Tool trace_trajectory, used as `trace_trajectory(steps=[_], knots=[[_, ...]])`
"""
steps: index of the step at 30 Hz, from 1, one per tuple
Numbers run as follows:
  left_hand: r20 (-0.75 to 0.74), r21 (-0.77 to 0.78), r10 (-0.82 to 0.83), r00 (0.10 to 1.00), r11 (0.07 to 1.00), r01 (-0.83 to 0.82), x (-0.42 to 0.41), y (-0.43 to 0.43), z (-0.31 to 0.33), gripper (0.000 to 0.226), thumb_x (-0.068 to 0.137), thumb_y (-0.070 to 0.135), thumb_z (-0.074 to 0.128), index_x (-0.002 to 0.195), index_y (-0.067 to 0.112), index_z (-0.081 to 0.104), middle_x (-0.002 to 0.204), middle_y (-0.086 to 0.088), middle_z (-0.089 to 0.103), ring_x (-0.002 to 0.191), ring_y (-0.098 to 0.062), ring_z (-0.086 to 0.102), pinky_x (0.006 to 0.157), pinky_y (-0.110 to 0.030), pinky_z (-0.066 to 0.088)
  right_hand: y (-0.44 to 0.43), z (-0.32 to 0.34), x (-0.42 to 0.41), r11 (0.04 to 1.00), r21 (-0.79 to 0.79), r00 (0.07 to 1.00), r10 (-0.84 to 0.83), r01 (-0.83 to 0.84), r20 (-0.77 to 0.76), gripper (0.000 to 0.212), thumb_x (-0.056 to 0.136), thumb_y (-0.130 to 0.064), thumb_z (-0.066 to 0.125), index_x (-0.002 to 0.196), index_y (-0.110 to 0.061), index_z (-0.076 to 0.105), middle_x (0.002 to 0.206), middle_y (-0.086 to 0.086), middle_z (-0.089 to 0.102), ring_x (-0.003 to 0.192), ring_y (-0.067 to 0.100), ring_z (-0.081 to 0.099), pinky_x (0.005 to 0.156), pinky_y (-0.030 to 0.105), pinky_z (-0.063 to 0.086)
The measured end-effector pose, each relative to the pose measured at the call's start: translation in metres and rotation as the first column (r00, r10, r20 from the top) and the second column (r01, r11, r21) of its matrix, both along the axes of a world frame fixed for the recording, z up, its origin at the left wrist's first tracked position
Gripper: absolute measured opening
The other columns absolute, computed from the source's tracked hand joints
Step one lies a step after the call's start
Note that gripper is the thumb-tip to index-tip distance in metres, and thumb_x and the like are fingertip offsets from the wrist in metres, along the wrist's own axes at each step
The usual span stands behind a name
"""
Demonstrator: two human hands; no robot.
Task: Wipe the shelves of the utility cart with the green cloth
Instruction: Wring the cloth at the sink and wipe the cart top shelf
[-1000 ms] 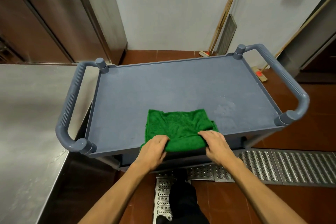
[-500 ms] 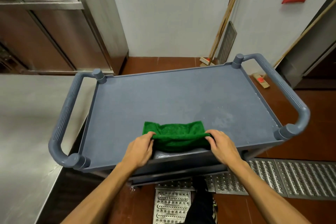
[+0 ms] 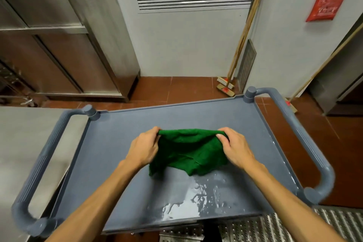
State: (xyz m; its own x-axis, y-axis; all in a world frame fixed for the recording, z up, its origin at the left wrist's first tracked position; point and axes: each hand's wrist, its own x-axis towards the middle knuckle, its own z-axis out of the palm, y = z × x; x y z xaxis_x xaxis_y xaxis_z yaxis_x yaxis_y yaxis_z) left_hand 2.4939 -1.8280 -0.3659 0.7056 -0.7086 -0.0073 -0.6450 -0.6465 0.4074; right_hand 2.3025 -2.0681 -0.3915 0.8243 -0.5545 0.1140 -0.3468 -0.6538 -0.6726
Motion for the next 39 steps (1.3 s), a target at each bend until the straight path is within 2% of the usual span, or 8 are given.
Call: trace_trajectory(steps=[9,14,19,24,28,30,32,39], knots=[[0.032,-0.021,-0.008,0.999,1.000,0.008,0.039,-0.119,0.037,0.021,0.103,0.020,0.044,0.120,0.022,0.056,0.111,-0.010,0.071,0.100,-0.037,0.063,0.076,-0.041,0.052,-0.127,0.036,0.037,0.999,-0.009,0.995,-0.051,0.052,0.086,0.019,0.098,-0.022,0.055,0.110,-0.014,0.067,0.107,0.004,0.069,0.097,0.021,0.061,0.084,0.031,0.046],[0.116,-0.068,0.007,0.993,0.998,0.001,0.070,-0.191,0.053,0.023,0.101,0.020,0.045,0.119,0.025,0.057,0.113,-0.009,0.071,0.101,-0.036,0.064,0.081,-0.046,0.055,-0.192,0.050,0.060,0.993,-0.061,0.990,-0.097,0.104,0.107,0.022,0.098,-0.023,0.051,0.113,-0.018,0.067,0.112,0.003,0.067,0.104,0.022,0.058,0.092,0.039,0.048],[0.152,-0.082,-0.023,0.988,0.996,0.036,0.074,-0.234,0.034,0.036,0.095,0.010,0.048,0.127,0.022,0.059,0.121,-0.007,0.069,0.107,-0.036,0.062,0.085,-0.045,0.054,-0.226,0.034,0.065,0.982,-0.115,0.983,-0.134,0.149,0.123,0.022,0.099,-0.018,0.050,0.114,-0.017,0.066,0.112,0.003,0.065,0.104,0.023,0.054,0.090,0.035,0.044],[-0.006,0.142,-0.129,0.992,0.981,0.128,0.051,-0.229,-0.049,0.045,0.088,0.005,0.049,0.129,0.023,0.058,0.126,-0.006,0.065,0.118,-0.032,0.057,0.083,-0.044,0.053,-0.226,-0.042,0.036,0.985,-0.149,0.993,-0.101,0.091,-0.056,0.020,0.092,-0.013,0.062,0.111,-0.015,0.069,0.110,0.006,0.069,0.100,0.031,0.058,0.088,0.040,0.047],[-0.147,0.274,-0.154,0.977,0.943,0.190,0.013,-0.206,-0.101,0.054,0.085,0.011,0.044,0.137,0.020,0.054,0.140,-0.007,0.059,0.130,-0.032,0.053,0.095,-0.045,0.051,-0.204,-0.098,0.005,0.998,-0.061,0.950,-0.002,-0.018,-0.311,0.028,0.091,-0.011,0.064,0.119,-0.015,0.069,0.129,0.003,0.065,0.108,0.030,0.057,0.100,0.034,0.042],[-0.194,0.271,-0.129,0.972,0.946,0.180,-0.005,-0.194,-0.116,0.066,0.084,0.001,0.043,0.147,0.021,0.046,0.156,0.001,0.043,0.146,-0.026,0.036,0.108,-0.044,0.044,-0.191,-0.115,-0.009,1.000,-0.025,0.952,-0.009,0.001,-0.305,0.035,0.088,-0.006,0.066,0.122,-0.014,0.068,0.135,0.002,0.061,0.107,0.029,0.055,0.101,0.023,0.034],[-0.197,0.230,-0.112,0.974,0.960,0.158,-0.013,-0.185,-0.124,0.069,0.085,-0.003,0.043,0.150,0.021,0.042,0.160,0.004,0.035,0.150,-0.024,0.028,0.113,-0.044,0.040,-0.184,-0.123,-0.016,0.999,-0.011,0.962,-0.039,0.037,-0.272,0.036,0.087,-0.003,0.068,0.121,-0.013,0.069,0.133,0.004,0.062,0.104,0.031,0.056,0.097,0.016,0.030],[-0.205,0.167,-0.109,0.973,0.975,0.145,-0.026,-0.169,-0.129,0.056,0.096,0.004,0.045,0.149,0.019,0.044,0.159,0.003,0.038,0.150,-0.024,0.029,0.116,-0.041,0.036,-0.165,-0.113,-0.028,0.998,-0.015,0.967,-0.063,0.061,-0.247,0.032,0.091,-0.004,0.063,0.121,-0.012,0.068,0.128,0.008,0.065,0.104,0.035,0.056,0.096,0.029,0.036]])
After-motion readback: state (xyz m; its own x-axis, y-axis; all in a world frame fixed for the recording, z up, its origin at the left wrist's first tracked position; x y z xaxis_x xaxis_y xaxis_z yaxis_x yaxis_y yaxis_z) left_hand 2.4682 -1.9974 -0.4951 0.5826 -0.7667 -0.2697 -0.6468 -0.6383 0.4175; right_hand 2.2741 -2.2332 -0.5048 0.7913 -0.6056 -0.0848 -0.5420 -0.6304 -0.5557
